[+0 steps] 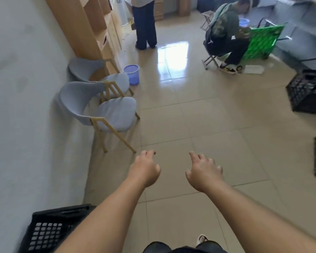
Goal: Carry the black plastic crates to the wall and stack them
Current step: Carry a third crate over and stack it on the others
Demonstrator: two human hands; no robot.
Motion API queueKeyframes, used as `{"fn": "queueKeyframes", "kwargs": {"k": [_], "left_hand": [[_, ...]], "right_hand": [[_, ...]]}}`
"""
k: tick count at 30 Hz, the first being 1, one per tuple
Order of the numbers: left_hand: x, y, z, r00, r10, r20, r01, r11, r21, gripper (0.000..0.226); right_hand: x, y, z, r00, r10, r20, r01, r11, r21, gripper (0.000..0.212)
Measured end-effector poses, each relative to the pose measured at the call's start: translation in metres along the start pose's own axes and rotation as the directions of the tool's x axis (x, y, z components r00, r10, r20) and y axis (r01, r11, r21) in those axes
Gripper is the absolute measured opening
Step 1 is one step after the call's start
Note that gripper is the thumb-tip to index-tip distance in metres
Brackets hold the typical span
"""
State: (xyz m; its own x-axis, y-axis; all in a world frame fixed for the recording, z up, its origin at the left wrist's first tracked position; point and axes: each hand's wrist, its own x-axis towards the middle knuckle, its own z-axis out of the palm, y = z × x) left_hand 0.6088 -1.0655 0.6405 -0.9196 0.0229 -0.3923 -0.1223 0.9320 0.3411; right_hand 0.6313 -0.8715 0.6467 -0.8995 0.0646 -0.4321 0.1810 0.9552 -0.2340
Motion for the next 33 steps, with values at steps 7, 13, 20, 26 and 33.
{"fn": "queueKeyframes", "kwargs": {"k": [7, 13, 20, 26, 33], "left_hand": [[0.035, 0.178, 0.030, 0.968, 0.234, 0.091, -0.244, 0.963, 0.118, 0.059], [0.069, 0.284, 0.049, 0.904, 0.384, 0.188, -0.418, 0.884, 0.208, 0.058], [0.142, 0.386, 0.073, 0.795, 0.533, 0.289, -0.601, 0.756, 0.260, 0.059], [0.229, 0.476, 0.065, 0.686, 0.638, 0.351, -0.725, 0.638, 0.260, 0.060], [0.305, 0.576, 0.058, 0.577, 0.700, 0.421, -0.817, 0.504, 0.281, 0.059]], "right_hand": [[-0.004, 0.151, -0.051, 0.975, 0.212, -0.067, -0.206, 0.975, 0.088, 0.065], [0.003, 0.241, -0.079, 0.911, 0.407, -0.071, -0.389, 0.902, 0.187, 0.066], [0.040, 0.329, -0.117, 0.803, 0.594, -0.044, -0.573, 0.791, 0.212, 0.065], [0.090, 0.392, -0.171, 0.664, 0.745, -0.067, -0.730, 0.665, 0.158, 0.064], [0.142, 0.432, -0.213, 0.556, 0.828, -0.077, -0.802, 0.558, 0.211, 0.065]]}}
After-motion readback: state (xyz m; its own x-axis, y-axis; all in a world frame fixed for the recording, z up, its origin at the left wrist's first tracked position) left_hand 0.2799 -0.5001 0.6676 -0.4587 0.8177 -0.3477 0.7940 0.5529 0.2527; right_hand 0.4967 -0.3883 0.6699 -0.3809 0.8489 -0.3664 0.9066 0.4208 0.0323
